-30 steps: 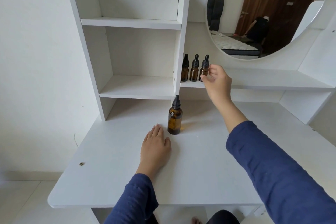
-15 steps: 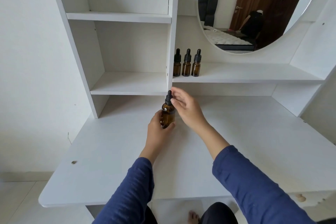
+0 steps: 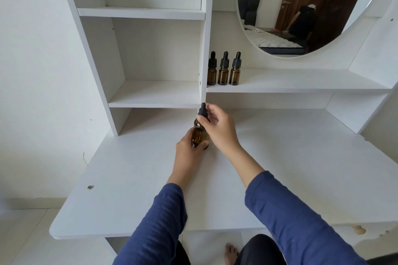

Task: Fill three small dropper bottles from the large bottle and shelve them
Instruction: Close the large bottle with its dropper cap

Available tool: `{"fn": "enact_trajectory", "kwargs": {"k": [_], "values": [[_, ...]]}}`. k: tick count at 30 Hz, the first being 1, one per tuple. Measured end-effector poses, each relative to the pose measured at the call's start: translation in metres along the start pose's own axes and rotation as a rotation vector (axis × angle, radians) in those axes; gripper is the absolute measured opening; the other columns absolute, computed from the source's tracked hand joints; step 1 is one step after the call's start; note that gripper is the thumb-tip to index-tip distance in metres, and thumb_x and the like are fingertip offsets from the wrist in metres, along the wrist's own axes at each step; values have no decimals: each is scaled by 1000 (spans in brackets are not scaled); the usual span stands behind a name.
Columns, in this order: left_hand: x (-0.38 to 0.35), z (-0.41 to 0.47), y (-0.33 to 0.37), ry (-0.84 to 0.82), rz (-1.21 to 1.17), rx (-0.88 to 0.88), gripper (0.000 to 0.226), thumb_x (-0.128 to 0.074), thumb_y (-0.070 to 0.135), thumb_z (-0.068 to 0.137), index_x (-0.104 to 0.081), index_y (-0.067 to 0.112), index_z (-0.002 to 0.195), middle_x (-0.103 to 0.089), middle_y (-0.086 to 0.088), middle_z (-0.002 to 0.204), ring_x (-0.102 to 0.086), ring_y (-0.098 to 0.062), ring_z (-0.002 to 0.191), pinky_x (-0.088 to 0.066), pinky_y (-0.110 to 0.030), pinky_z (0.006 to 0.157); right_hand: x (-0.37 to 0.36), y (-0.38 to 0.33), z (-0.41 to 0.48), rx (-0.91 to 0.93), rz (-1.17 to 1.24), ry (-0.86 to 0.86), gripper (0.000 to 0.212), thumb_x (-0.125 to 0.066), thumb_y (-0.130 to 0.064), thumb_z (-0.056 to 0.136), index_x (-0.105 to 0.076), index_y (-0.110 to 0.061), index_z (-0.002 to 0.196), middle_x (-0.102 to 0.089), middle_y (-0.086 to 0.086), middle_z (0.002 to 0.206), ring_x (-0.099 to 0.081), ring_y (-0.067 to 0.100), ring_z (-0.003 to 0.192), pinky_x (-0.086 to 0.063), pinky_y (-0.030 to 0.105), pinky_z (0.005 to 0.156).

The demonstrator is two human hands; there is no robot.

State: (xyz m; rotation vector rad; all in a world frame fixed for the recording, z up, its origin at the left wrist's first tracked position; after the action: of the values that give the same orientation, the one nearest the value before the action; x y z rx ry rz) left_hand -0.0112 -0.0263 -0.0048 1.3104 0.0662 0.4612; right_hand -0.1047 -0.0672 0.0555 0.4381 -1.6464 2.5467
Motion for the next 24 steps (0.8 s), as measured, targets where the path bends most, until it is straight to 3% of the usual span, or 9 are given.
{"fn": "enact_trajectory", "kwargs": {"k": [3,9,14,20,24], "values": [[-1,0,0,4,-16,-2,22,-63,7,82,-58,22,98,-60,13,78,-56,2,70,-44,-13,68,-1,4,-13,7,45,52,39,-61,-11,87,-55,-10,125,-61,-5,113,-56,3,106,-44,17,95],[-1,0,-3,-1,-26,14,26,-64,11,83,-59,23,105,-68,-3,91,-62,-20,85,-47,-21,73,10,6,-27,166,-2,271,12,-59,-8,87,-67,-9,95,-69,-2,89,-63,1,85,-48,9,82],[-2,0,-2,-2,-19,4,25,-64,10,82,-58,28,100,-68,-3,91,-62,-20,88,-47,-19,75,2,-1,-8,74,42,102,33,-52,-3,90,-55,-8,122,-63,1,115,-58,4,104,-43,6,91],[-1,2,-2,-1,0,6,24,-64,10,82,-57,25,100,-65,4,88,-61,-16,84,-44,-11,71,0,-4,1,38,-29,153,36,-74,-17,75,-60,-14,108,-64,-2,97,-59,8,87,-49,16,77],[-1,1,-2,-5,-20,15,21,-64,10,82,-59,21,100,-67,1,90,-62,-18,87,-49,-25,79,-1,-4,0,14,33,44,35,-57,-14,90,-52,-11,124,-62,4,113,-57,6,100,-46,16,89]]}}
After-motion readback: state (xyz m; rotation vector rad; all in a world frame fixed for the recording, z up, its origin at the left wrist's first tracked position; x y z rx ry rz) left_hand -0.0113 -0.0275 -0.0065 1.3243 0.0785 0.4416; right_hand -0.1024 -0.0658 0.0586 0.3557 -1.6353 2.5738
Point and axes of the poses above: each hand's wrist, its own z-axis towards the middle knuckle, its own x-axis out of the back of the hand, y = z × x, the point moved 2 cm from there along z, towards the middle knuckle
